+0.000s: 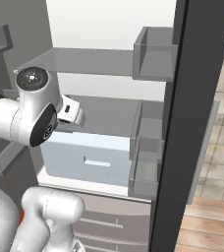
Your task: Retrieve the sausage and cheese from the fridge and place them on the cutting board on the counter.
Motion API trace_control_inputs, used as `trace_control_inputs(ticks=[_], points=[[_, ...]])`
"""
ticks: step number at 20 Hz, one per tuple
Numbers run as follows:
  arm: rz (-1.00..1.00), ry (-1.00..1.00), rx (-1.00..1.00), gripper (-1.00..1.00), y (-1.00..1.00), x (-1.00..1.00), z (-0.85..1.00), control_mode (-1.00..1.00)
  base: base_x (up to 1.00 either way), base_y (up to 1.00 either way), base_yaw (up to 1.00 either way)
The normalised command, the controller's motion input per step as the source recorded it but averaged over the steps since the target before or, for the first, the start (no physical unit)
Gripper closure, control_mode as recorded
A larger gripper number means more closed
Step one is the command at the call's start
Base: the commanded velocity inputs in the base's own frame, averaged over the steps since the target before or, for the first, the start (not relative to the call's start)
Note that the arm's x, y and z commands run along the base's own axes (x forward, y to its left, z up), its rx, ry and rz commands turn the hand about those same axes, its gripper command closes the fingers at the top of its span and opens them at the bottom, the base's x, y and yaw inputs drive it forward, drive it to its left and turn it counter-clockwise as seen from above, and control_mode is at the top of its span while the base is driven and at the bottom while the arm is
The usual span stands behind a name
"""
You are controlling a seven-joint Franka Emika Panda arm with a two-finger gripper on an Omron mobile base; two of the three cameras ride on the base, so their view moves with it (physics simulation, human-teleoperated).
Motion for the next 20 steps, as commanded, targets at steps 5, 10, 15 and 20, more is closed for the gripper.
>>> trace_control_inputs(ticks=[5,10,15,20], points=[[0.01,0.10,0.00,1.00,0.30,-0.16,-0.69,-1.00,0.00,0.00,0.00],[0.00,0.01,-0.02,1.00,0.11,0.00,-0.24,-1.00,0.00,0.00,0.00],[0.00,0.00,0.00,1.00,0.00,0.00,0.00,-1.00,0.00,0.00,0.00],[0.00,0.00,0.00,1.00,0.00,0.00,0.00,-1.00,0.00,0.00,0.00]])
